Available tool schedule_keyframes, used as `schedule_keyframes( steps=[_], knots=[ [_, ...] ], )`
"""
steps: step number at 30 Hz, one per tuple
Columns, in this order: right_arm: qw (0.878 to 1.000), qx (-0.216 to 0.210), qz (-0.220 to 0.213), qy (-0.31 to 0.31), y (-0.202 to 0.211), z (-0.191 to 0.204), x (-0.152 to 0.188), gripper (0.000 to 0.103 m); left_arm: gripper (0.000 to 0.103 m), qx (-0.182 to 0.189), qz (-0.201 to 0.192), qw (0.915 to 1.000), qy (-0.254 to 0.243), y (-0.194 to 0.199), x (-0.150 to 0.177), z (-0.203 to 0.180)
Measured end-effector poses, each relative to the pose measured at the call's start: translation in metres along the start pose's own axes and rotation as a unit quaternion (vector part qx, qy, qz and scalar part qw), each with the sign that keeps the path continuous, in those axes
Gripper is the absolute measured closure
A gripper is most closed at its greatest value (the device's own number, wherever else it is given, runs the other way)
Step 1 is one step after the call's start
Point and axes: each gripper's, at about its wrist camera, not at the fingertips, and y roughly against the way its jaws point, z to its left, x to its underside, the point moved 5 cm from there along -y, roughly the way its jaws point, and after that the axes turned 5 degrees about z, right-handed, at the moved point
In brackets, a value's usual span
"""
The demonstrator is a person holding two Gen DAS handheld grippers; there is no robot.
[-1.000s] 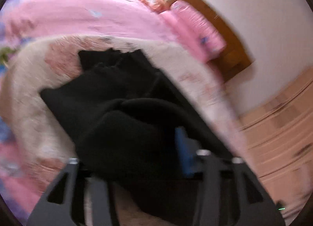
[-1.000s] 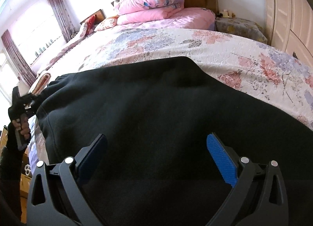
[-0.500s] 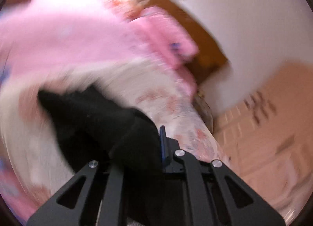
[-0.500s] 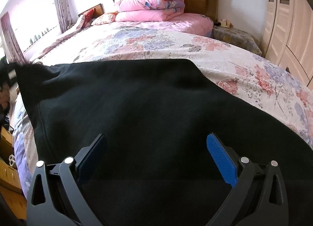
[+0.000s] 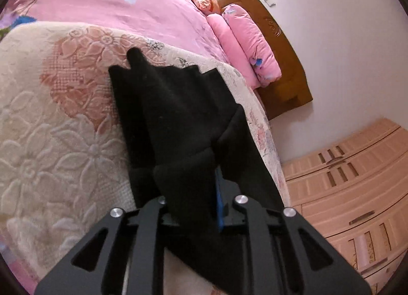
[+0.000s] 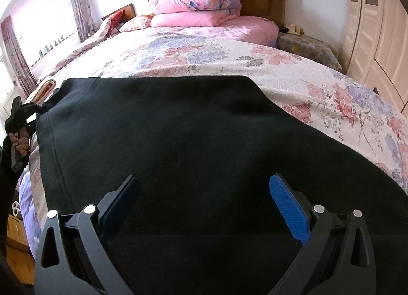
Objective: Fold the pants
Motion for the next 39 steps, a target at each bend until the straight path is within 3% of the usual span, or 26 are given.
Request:
schedule_keyframes(
  steps=[1, 2, 4, 6, 10, 11, 13, 14, 15, 17, 20, 23, 25, 27, 28, 29, 30, 31, 32, 34, 36, 38, 39],
  knots=[
    [1.000, 0.006, -0.006, 0.009, 0.005, 0.004, -0.001, 0.005, 0.075, -0.002, 0.002, 1.0000, 0.002, 0.002, -0.001, -0.002],
    [1.000, 0.016, -0.015, 0.020, 0.012, 0.012, -0.001, 0.005, 0.059, 0.004, 0.001, 1.0000, 0.007, 0.005, -0.003, -0.005],
    [0.995, -0.020, -0.057, 0.079, 0.039, 0.051, 0.002, 0.005, 0.040, 0.014, -0.009, 0.9998, 0.007, 0.011, -0.005, -0.013],
    [0.984, -0.051, -0.087, 0.147, 0.056, 0.093, 0.011, 0.006, 0.037, 0.002, -0.010, 0.9999, -0.005, 0.013, -0.001, -0.024],
    [0.960, -0.089, -0.075, 0.256, 0.052, 0.154, 0.043, 0.038, 0.037, 0.001, 0.006, 0.9997, -0.022, 0.030, 0.029, -0.038],
    [0.956, -0.084, -0.063, 0.274, 0.044, 0.161, 0.050, 0.039, 0.037, 0.003, 0.013, 0.9996, -0.027, 0.026, 0.034, -0.040],
    [0.951, -0.064, -0.034, 0.299, 0.024, 0.168, 0.062, 0.043, 0.040, -0.015, 0.013, 0.9988, -0.045, 0.027, 0.048, -0.042],
    [0.951, -0.058, -0.024, 0.304, 0.017, 0.169, 0.066, 0.054, 0.047, -0.030, 0.011, 0.9978, -0.059, 0.025, 0.050, -0.043],
    [0.950, -0.043, -0.011, 0.310, 0.007, 0.169, 0.070, 0.054, 0.053, -0.047, 0.009, 0.9966, -0.067, 0.022, 0.049, -0.042],
    [0.948, -0.033, -0.023, 0.317, 0.008, 0.170, 0.071, 0.060, 0.087, -0.082, 0.004, 0.9943, -0.068, 0.022, 0.047, -0.033],
    [0.945, -0.025, -0.027, 0.324, 0.013, 0.173, 0.078, 0.075, 0.090, -0.076, 0.005, 0.9955, -0.057, 0.020, 0.045, -0.024],
    [0.945, -0.019, -0.026, 0.327, 0.015, 0.173, 0.085, 0.075, 0.087, -0.091, 0.005, 0.9940, -0.061, 0.023, 0.048, -0.024],
    [0.952, -0.039, -0.018, 0.302, 0.014, 0.167, 0.083, 0.075, 0.086, -0.101, 0.009, 0.9933, -0.055, 0.022, 0.048, -0.023],
    [0.954, -0.046, 0.004, 0.298, 0.017, 0.170, 0.084, 0.068, 0.082, -0.124, 0.004, 0.9912, -0.045, 0.030, 0.049, -0.029],
    [0.952, -0.043, 0.016, 0.303, 0.021, 0.171, 0.084, 0.054, 0.060, -0.164, -0.008, 0.9854, -0.045, 0.039, 0.052, -0.035],
    [0.950, -0.051, 0.026, 0.306, 0.025, 0.171, 0.085, 0.030, 0.039, -0.214, -0.030, 0.9754, -0.045, 0.051, 0.056, -0.042],
    [0.950, -0.059, 0.026, 0.305, 0.032, 0.170, 0.086, 0.020, 0.035, -0.242, -0.067, 0.9664, -0.055, 0.068, 0.066, -0.059],
    [0.952, -0.061, 0.005, 0.298, 0.045, 0.165, 0.085, 0.015, 0.033, -0.222, -0.085, 0.9687, -0.070, 0.076, 0.076, -0.076],
    [0.956, -0.062, -0.014, 0.286, 0.056, 0.158, 0.083, 0.015, 0.023, -0.173, -0.085, 0.9758, -0.103, 0.078, 0.096, -0.105],
    [0.971, -0.061, -0.039, 0.227, 0.073, 0.131, 0.074, 0.015, 0.012, -0.132, -0.051, 0.9768, -0.161, 0.063, 0.132, -0.143],
    [0.985, -0.016, -0.055, 0.165, 0.078, 0.096, 0.067, 0.015, 0.010, -0.102, 0.014, 0.9647, -0.242, 0.028, 0.185, -0.180],
    [0.991, 0.064, -0.026, 0.118, 0.068, 0.053, 0.073, 0.015, 0.009, -0.093, 0.077, 0.9529, -0.278, -0.006, 0.231, -0.192],
    [0.990, 0.090, 0.014, 0.108, 0.057, 0.035, 0.086, 0.015, 0.010, -0.106, 0.123, 0.9440, -0.287, -0.030, 0.259, -0.189]
  ],
)
